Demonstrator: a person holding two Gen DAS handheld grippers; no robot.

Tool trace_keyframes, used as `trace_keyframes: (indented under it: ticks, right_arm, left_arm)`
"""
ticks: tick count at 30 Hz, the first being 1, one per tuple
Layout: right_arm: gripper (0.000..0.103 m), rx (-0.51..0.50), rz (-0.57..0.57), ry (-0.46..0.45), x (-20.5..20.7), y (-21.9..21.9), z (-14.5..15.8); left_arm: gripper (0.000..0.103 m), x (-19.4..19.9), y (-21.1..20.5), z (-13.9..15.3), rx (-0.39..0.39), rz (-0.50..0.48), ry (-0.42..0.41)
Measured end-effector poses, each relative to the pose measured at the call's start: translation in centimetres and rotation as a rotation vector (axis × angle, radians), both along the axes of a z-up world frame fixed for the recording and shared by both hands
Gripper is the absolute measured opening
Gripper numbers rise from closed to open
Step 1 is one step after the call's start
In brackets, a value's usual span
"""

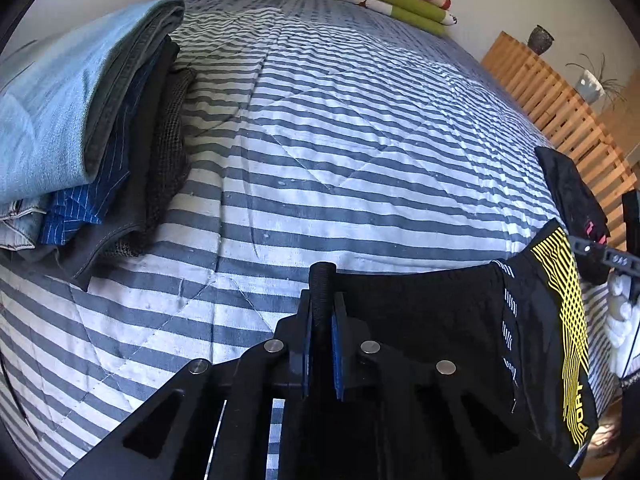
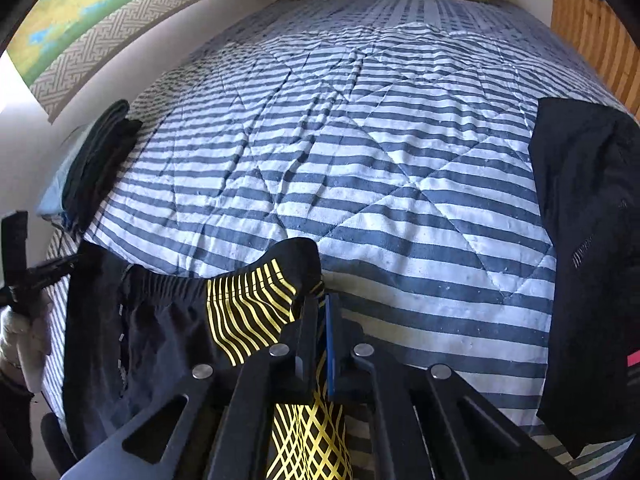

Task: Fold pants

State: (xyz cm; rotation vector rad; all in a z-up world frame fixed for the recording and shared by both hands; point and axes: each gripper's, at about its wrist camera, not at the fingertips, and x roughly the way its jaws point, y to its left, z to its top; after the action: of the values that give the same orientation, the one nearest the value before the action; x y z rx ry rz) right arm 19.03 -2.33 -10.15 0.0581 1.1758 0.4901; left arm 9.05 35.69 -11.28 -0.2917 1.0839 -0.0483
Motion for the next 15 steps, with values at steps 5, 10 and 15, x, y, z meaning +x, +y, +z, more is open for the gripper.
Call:
trace_keyframes:
  ticks: [5,10,15]
  right_arm:
    - [0.053,0.042,-0.047,0.017,1.3,-0.1,0.1]
    - [0.053,0.008,-0.033,0.023,1.6,1.5,-0.3]
    - [0.013,-0.119,0.001,0.049,1.7,4.4,-2.7]
  left_arm:
    - [0.007,0.3,0.0,-0.4,0.003,0.007,0.008]
    - [0.008,0.5,0.2,-1.0,-0.01,0.011,0.018]
    - [0.04,1.0,1.5,-1.9,-0.185,0.075,0.026]
